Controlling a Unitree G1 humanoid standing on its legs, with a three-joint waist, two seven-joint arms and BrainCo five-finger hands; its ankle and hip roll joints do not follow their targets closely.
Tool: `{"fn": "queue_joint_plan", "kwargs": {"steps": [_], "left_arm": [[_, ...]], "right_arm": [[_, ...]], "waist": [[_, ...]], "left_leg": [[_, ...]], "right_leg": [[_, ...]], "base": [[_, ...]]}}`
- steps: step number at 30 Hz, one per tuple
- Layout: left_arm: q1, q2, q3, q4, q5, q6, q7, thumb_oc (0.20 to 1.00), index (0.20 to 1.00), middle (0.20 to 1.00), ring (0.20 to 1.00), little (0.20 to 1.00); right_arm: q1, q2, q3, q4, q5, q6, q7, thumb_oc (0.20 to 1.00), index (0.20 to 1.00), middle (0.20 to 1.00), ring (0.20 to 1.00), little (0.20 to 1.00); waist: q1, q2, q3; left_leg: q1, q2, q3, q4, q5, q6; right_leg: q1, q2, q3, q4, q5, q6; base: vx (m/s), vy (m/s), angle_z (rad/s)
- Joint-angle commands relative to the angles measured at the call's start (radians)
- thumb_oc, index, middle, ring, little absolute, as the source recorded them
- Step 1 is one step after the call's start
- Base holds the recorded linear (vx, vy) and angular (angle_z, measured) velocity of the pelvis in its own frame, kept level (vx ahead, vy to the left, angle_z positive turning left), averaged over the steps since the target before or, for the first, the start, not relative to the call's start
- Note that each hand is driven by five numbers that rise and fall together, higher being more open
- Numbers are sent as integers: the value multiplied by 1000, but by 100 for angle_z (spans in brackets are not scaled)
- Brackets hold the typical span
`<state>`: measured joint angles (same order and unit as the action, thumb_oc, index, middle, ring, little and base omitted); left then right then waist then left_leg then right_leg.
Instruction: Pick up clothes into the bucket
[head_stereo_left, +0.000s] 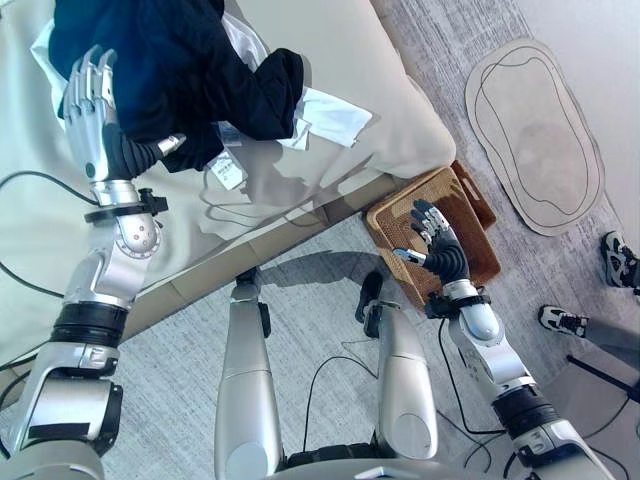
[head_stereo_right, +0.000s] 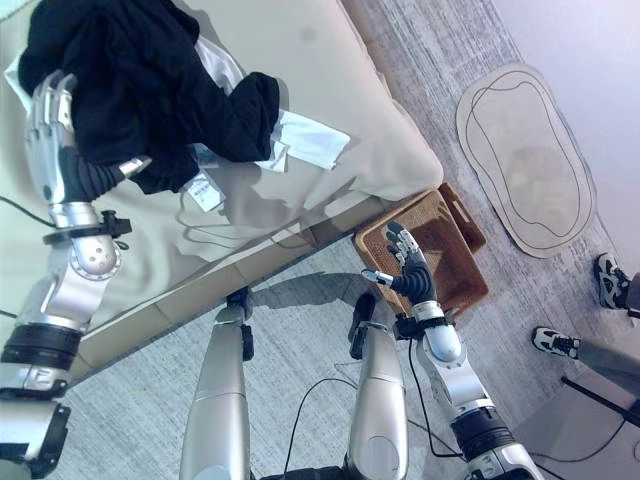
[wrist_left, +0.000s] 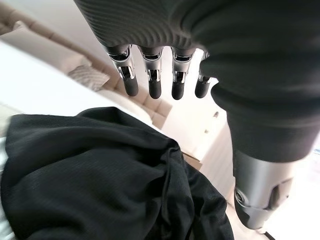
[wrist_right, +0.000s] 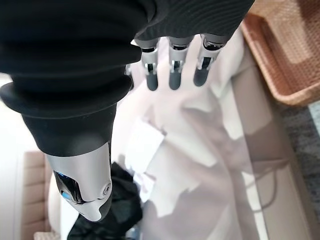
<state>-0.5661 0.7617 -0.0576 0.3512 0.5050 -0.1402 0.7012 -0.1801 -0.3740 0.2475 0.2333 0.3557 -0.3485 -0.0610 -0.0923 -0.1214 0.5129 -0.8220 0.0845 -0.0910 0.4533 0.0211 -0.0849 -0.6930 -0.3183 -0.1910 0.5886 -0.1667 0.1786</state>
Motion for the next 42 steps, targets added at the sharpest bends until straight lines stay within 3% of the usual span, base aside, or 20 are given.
{"fn": "queue_joint_plan", "kwargs": {"steps": [1,6,11,13,14,15,16,19,20,21,22,23,24,26,27,34,35,36,37,42], "left_arm": [[-23,45,25,-27,85,5,65,1000,1000,1000,1000,1000],[-113,140,-47,82,84,42,14,1000,1000,1000,1000,1000],[-195,174,-111,196,23,45,-44,1000,1000,1000,1000,1000],[-238,196,-158,290,10,56,-73,1000,1000,1000,1000,1000],[-247,196,-165,296,8,54,-71,1000,1000,1000,1000,1000],[-261,200,-188,326,13,63,-79,1000,1000,1000,1000,1000],[-265,199,-191,327,13,62,-78,1000,1000,1000,1000,1000],[-291,202,-223,395,32,91,-99,1000,1000,1000,1000,1000],[-307,201,-240,407,33,94,-104,1000,1000,1000,1000,1000],[-313,200,-247,419,26,93,-119,1000,1000,1000,1000,1000],[-317,199,-249,420,25,92,-119,1000,1000,1000,1000,1000],[-316,200,-258,419,22,86,-142,319,319,319,319,319],[-314,199,-258,416,20,82,-144,200,200,200,200,200],[-310,199,-254,404,19,77,-145,200,200,200,200,200],[-293,200,-246,378,22,66,-151,200,200,200,200,200],[-248,177,-218,336,45,61,-159,200,200,200,200,200],[-248,176,-218,335,45,61,-158,200,200,200,200,200],[-250,173,-221,340,44,60,-164,200,200,200,200,200],[-251,173,-222,340,44,60,-164,200,200,200,200,200],[-196,145,-191,321,15,42,-178,200,200,200,200,200]], "right_arm": [[30,-26,-16,-76,30,-65,11,1000,1000,1000,1000,1000],[10,-42,-2,-73,37,-64,21,1000,1000,1000,1000,1000],[4,-42,-8,-75,34,-56,26,1000,1000,1000,1000,1000],[-2,-49,-3,-76,35,-56,35,1000,1000,1000,1000,1000],[-2,-48,-6,-76,36,-56,35,1000,1000,1000,1000,1000],[-1,-52,-5,-82,36,-57,36,1000,1000,1000,1000,1000],[-1,-52,-7,-84,37,-58,36,1000,1000,1000,1000,1000],[9,-61,-8,-95,39,-59,44,1000,1000,1000,1000,1000],[12,-62,-11,-96,40,-58,44,1000,1000,1000,1000,1000],[12,-64,-10,-95,39,-56,44,1000,1000,1000,1000,1000],[12,-63,-12,-96,39,-56,44,1000,1000,1000,1000,1000],[19,-62,-13,-94,39,-53,47,1000,1000,1000,1000,1000],[22,-61,-14,-93,39,-53,50,1000,1000,1000,1000,1000],[24,-59,-17,-95,41,-53,53,1000,1000,1000,1000,1000],[29,-60,-21,-95,40,-53,56,1000,1000,1000,1000,1000],[34,-59,-32,-91,38,-51,62,1000,1000,1000,1000,1000],[34,-59,-33,-91,38,-52,62,1000,1000,1000,1000,1000],[31,-60,-31,-90,36,-51,62,1000,1000,1000,1000,1000],[31,-60,-32,-90,36,-51,62,1000,1000,1000,1000,1000],[49,-55,-33,-92,33,-44,68,1000,1000,1000,1000,1000]], "waist": [[6,-24,-55],[-7,-28,-61],[-16,-30,-64],[-28,-28,-73],[-28,-31,-67],[-31,-27,-75],[-32,-30,-70],[-42,-26,-85],[-45,-29,-81],[-45,-25,-88],[-47,-29,-83],[-46,-23,-90],[-46,-22,-92],[-49,-24,-88],[-44,-18,-95],[-40,-12,-105],[-42,-15,-98],[-40,-12,-107],[-42,-16,-100],[-39,-15,-120]], "left_leg": [[-17,-35,61,111,-130,59],[-40,-33,60,109,-124,61],[-59,-35,60,109,-119,63],[-60,-30,55,118,-151,60],[-73,-35,62,116,-120,65],[-68,-30,56,119,-150,59],[-81,-34,63,116,-119,65],[-88,-30,56,126,-151,59],[-103,-35,63,124,-120,65],[-93,-31,57,127,-150,59],[-106,-36,64,124,-119,65],[-95,-30,60,125,-150,59],[-95,-31,60,124,-149,59],[-108,-35,68,121,-118,65],[-97,-31,63,121,-149,60],[-86,-33,62,109,-145,59],[-97,-37,69,106,-115,65],[-77,-30,62,107,-145,58],[-89,-35,70,105,-114,63],[-29,-27,76,74,-108,59]], "right_leg": [[-54,25,13,-184,206,-2],[-67,28,15,-197,220,2],[-85,30,17,-202,229,4],[-90,39,29,-198,209,14],[-98,33,22,-206,235,4],[-98,39,29,-198,212,16],[-107,32,23,-206,238,6],[-117,39,36,-198,218,17],[-127,32,31,-207,245,7],[-121,38,37,-200,220,18],[-130,32,31,-209,246,8],[-124,37,39,-202,223,19],[-126,37,40,-203,223,20],[-136,30,35,-212,250,10],[-131,37,42,-202,224,18],[-126,39,43,-206,223,17],[-133,32,37,-214,249,7],[-117,40,40,-208,225,17],[-124,33,35,-217,250,7],[-71,37,23,-245,257,9]], "base": [[0,0,0],[0,0,0],[15,3,0],[35,20,-1],[-11,37,-5],[-90,34,-4],[-8,31,-3],[22,14,-3],[-10,24,-5],[-85,27,-2],[68,16,3],[0,0,0],[73,12,-1],[-39,22,-4],[-2,30,-3],[-1,3,0],[0,0,0],[-82,5,2],[0,0,0],[-14,1,0]]}}
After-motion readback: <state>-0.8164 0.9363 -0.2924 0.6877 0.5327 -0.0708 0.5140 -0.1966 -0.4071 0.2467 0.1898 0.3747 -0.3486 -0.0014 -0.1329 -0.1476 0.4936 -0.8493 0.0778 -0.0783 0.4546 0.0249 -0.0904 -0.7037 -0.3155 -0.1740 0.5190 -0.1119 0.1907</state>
